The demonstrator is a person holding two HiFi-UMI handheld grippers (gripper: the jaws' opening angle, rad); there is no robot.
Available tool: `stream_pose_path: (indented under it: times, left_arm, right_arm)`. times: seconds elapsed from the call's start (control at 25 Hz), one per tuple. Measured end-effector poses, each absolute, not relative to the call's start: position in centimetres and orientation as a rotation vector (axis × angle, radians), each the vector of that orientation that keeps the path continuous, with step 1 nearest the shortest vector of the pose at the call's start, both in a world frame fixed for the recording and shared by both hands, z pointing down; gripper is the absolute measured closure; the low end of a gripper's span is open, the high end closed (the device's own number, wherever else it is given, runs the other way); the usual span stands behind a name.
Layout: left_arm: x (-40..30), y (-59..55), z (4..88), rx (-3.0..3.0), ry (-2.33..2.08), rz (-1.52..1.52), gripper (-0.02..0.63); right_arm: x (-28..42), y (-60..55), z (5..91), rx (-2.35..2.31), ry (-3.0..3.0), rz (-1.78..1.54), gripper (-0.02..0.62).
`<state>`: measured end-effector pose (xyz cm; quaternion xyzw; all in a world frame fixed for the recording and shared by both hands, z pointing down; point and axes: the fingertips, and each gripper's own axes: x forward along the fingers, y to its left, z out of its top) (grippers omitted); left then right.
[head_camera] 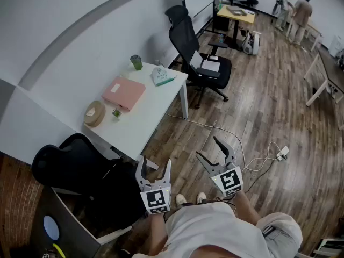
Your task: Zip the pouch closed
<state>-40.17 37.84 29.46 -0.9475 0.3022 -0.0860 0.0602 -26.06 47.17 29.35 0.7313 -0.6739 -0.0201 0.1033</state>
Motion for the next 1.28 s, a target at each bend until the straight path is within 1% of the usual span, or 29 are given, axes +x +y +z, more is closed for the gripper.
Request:
stream_pose_path:
  times: [0.4,0.6,0.96,1.28]
  left_arm:
    - [-39.0,39.4,29.5,-2.86,0.957,-0.251,0.261]
    - [-38.0,39.6,29.2,-2.83,0.976,-0.241,0.256]
    - [-35.8,37.2,29.2,-2.836,0.972,-0.211,0.256]
    - [-33.0,32.7,29.7,-2.877,0.956,-0.187,0.256]
  right_arm:
    - [-24.6,48.7,30.0,2.187,-2.028,-0.02,0.272]
    - [-23.2,48.4,29.7,2.191,-2.012,-0.049,0.236]
    - [-21.1,46.2,29.7,2.201,-2.0,-0.054,0.229]
    - [-18.8,41.9,30.2,2.192,-1.964,-0.044,0.23]
